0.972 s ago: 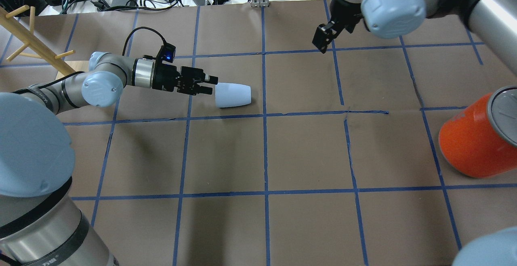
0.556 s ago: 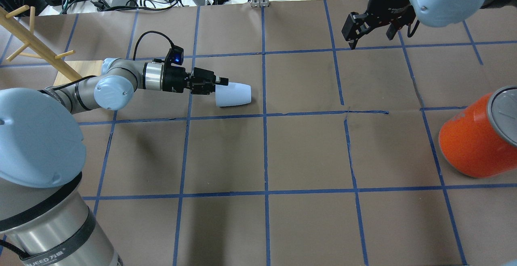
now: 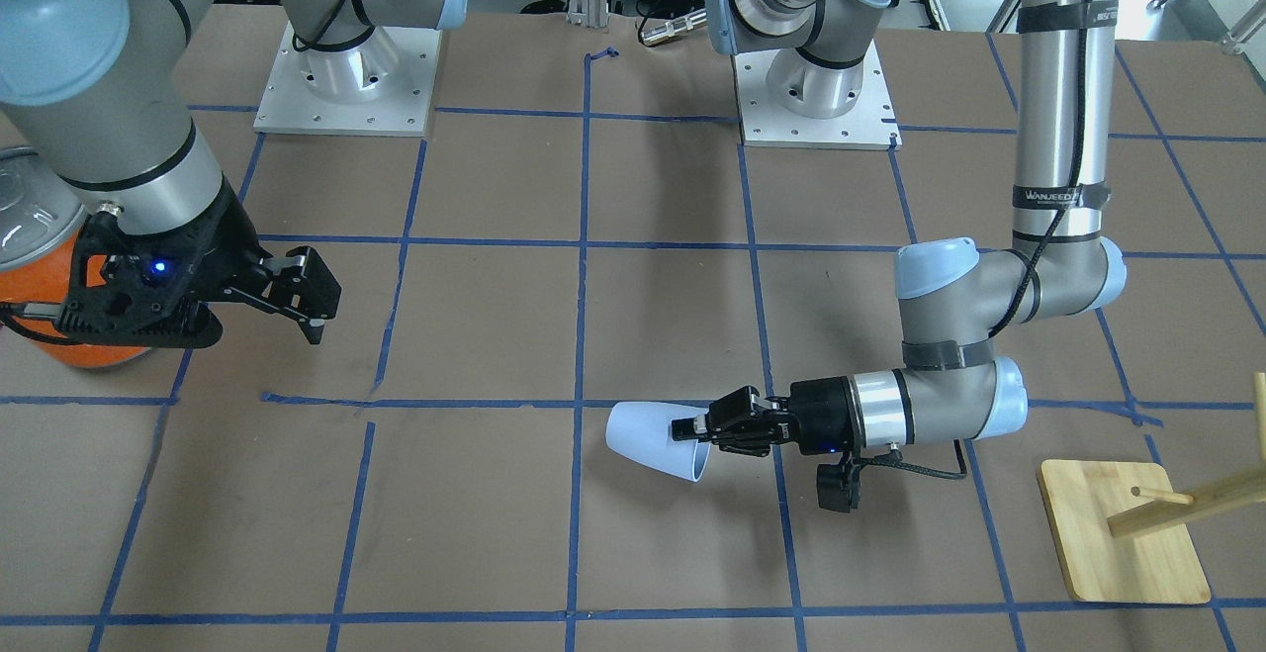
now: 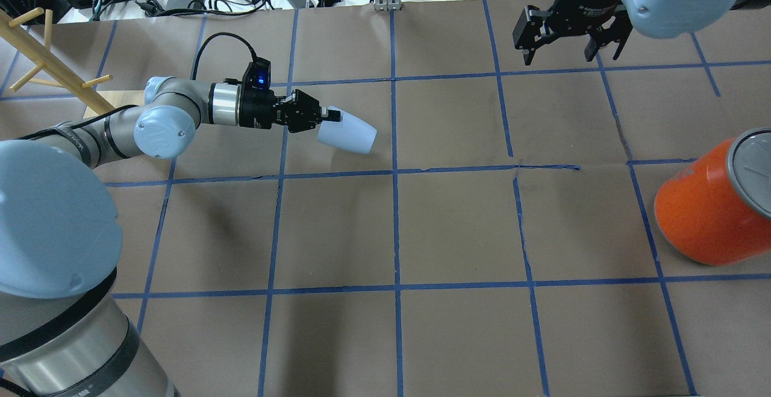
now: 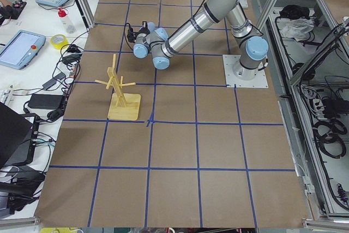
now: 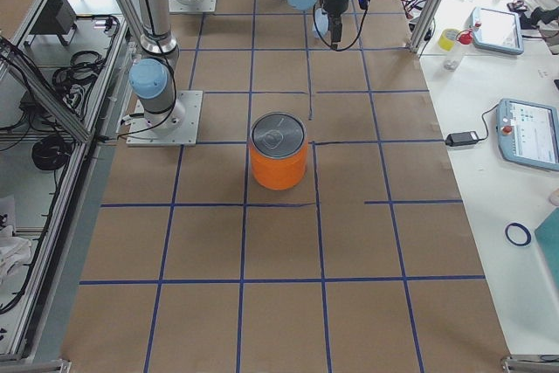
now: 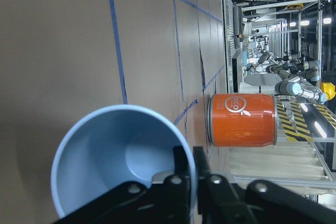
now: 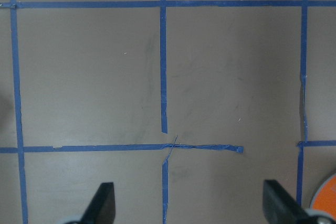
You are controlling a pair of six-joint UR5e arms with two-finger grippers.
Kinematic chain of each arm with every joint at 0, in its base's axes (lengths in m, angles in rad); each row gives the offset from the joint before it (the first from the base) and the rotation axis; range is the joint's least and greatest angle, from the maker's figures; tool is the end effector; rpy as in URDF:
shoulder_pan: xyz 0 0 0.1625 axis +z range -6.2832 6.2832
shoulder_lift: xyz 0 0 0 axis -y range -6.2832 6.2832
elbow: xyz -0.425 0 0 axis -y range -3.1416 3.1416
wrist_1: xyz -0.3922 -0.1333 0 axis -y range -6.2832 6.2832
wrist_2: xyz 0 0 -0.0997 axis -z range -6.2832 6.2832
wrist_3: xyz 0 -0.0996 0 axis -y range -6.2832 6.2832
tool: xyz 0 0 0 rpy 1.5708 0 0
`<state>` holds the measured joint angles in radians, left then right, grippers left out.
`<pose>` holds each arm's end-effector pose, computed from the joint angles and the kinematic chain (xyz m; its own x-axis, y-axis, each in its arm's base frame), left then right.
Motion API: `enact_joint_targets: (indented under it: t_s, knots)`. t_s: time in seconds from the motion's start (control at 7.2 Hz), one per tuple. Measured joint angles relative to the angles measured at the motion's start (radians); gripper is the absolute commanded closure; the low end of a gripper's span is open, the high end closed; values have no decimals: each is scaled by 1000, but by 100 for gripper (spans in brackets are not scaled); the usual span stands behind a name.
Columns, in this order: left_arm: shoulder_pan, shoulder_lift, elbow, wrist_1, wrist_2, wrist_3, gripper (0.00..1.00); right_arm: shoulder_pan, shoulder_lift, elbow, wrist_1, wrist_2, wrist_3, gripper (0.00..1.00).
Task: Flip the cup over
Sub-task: 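Rotate the held cup upright with the left gripper, opening facing up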
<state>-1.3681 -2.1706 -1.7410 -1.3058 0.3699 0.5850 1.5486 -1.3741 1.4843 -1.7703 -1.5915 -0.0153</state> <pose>-0.1025 -0.6247 0.1605 -0.3168 0.0443 0.9475 -0.0015 0.9989 -0.0472 0.1183 -0.5838 0.4459 -0.9997 0.0088 0.0220 0.0068 0.9960 -0.0889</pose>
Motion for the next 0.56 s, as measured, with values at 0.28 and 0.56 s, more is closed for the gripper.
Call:
enact_joint_targets:
  t_s: [0.28,0.56]
  knots:
    - [-1,54,22,194,210,-308,100,1,-20,1,3,4,7,0]
    - [-11,109,106,317,560,-527,100,1,-25,2,3,-1,7,0]
